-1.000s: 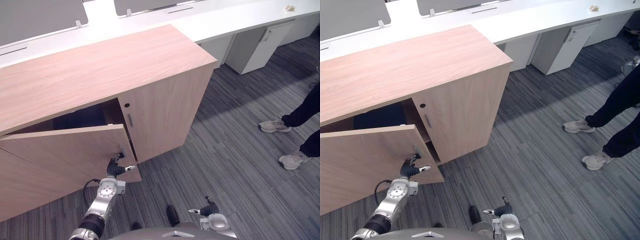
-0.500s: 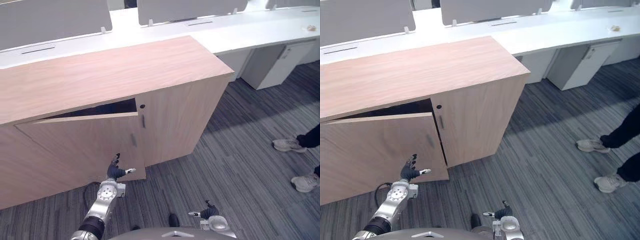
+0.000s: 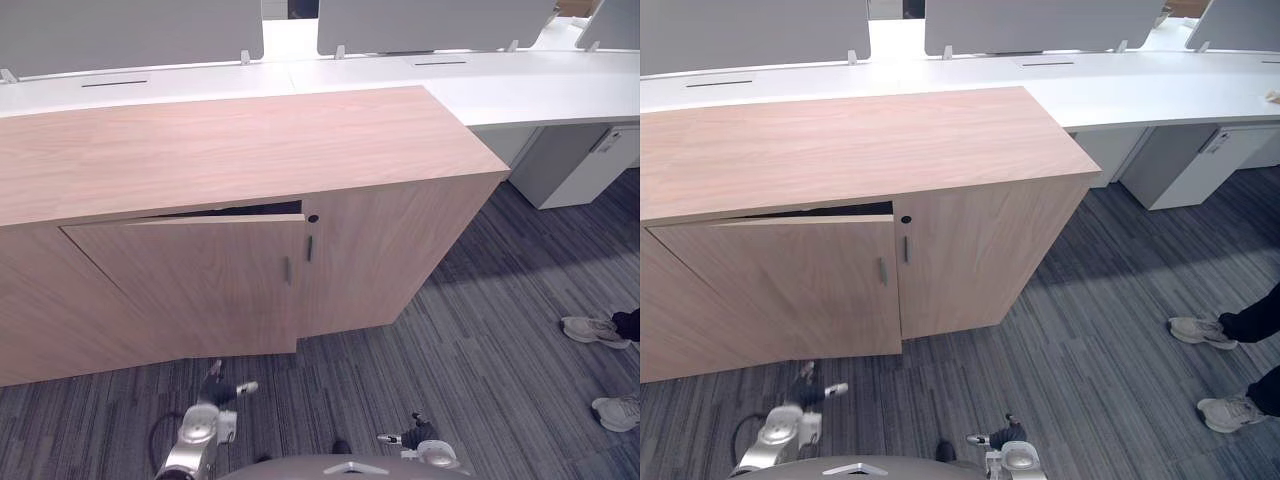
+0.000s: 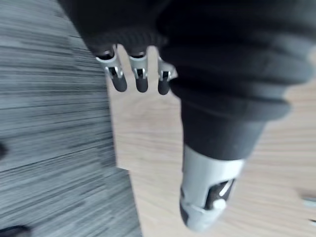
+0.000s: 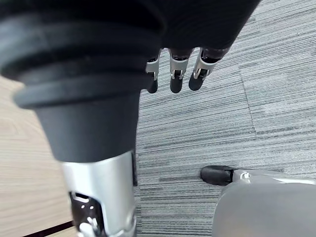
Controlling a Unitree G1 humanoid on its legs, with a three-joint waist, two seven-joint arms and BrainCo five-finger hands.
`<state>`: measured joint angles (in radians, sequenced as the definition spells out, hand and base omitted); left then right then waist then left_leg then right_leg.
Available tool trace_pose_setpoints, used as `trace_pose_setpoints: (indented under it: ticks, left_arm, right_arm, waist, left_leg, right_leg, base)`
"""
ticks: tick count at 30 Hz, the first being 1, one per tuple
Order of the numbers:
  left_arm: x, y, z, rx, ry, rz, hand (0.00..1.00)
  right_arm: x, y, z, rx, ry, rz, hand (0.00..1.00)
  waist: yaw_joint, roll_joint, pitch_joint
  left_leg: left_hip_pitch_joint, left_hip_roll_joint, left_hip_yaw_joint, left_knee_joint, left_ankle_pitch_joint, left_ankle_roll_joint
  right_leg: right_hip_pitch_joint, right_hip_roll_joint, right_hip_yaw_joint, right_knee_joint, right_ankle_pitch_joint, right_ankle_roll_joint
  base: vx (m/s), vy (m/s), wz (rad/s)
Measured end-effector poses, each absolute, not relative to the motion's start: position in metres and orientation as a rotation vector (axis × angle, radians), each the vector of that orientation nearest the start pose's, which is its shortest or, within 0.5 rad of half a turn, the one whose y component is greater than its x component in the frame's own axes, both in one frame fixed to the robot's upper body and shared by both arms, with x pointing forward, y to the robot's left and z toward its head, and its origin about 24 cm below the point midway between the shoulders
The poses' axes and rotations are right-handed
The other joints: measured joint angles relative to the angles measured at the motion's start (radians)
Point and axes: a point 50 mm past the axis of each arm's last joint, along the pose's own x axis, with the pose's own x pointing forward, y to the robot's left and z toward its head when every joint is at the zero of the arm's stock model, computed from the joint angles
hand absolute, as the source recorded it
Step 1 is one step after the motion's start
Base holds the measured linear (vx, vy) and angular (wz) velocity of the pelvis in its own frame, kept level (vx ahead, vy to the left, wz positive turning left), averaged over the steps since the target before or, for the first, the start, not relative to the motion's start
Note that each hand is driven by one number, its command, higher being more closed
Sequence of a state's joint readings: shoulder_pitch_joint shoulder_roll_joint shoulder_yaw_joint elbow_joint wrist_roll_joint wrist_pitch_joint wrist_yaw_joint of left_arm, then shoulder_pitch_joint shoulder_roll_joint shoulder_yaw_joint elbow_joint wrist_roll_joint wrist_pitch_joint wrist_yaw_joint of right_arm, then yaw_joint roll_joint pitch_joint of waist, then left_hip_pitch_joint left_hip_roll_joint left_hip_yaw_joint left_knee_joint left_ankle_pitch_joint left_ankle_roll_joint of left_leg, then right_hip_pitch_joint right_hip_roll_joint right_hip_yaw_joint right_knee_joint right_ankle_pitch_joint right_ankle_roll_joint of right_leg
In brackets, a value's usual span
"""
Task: Walk over to the cabinet, pick up the folder, carry it to the office cabinet, place the folder inside the office cabinet, then close the office cabinet door
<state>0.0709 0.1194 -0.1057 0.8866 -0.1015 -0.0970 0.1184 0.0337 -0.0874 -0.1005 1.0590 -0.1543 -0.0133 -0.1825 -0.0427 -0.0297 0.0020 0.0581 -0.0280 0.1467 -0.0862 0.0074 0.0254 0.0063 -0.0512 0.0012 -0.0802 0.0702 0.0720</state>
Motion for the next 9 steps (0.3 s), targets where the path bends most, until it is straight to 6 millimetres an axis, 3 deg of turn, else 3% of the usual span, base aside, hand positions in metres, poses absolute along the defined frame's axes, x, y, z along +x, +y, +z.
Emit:
trace_pose_setpoints:
  ticks: [1, 4, 9]
  left_arm:
    - [0.123, 0.190, -0.148, 0.117, 0.939, 0.130, 0.00]
    - [0.101, 0.197, -0.158, 0.132, 1.045, 0.146, 0.00]
    - [0.091, 0.205, -0.160, 0.111, 1.082, 0.187, 0.00]
  right_arm:
    - [0.112, -0.205, -0.156, -0.261, 1.073, -0.222, 0.00]
    - [0.112, -0.205, -0.156, -0.262, 1.076, -0.218, 0.00]
    - [0.116, -0.204, -0.156, -0.260, 1.069, -0.207, 0.00]
  waist:
    - [0.003, -0.001, 0.005]
    - [0.011, -0.003, 0.015]
    - [0.019, -0.003, 0.017]
  left_leg:
    - [0.010, 0.001, -0.002, 0.000, 0.000, 0.000]
    - [0.028, 0.002, -0.006, 0.000, 0.000, 0.000]
    - [0.020, 0.001, -0.007, -0.001, -0.003, -0.006]
  right_leg:
    - [0.010, 0.000, -0.003, 0.000, -0.001, -0.001]
    - [0.032, 0.000, -0.012, 0.000, -0.006, -0.002]
    - [0.032, -0.003, -0.012, 0.000, -0.018, -0.005]
  base:
    - [-0.05, -0.036, 0.05]
    - [-0.06, -0.029, 0.08]
    - [-0.07, -0.017, 0.02]
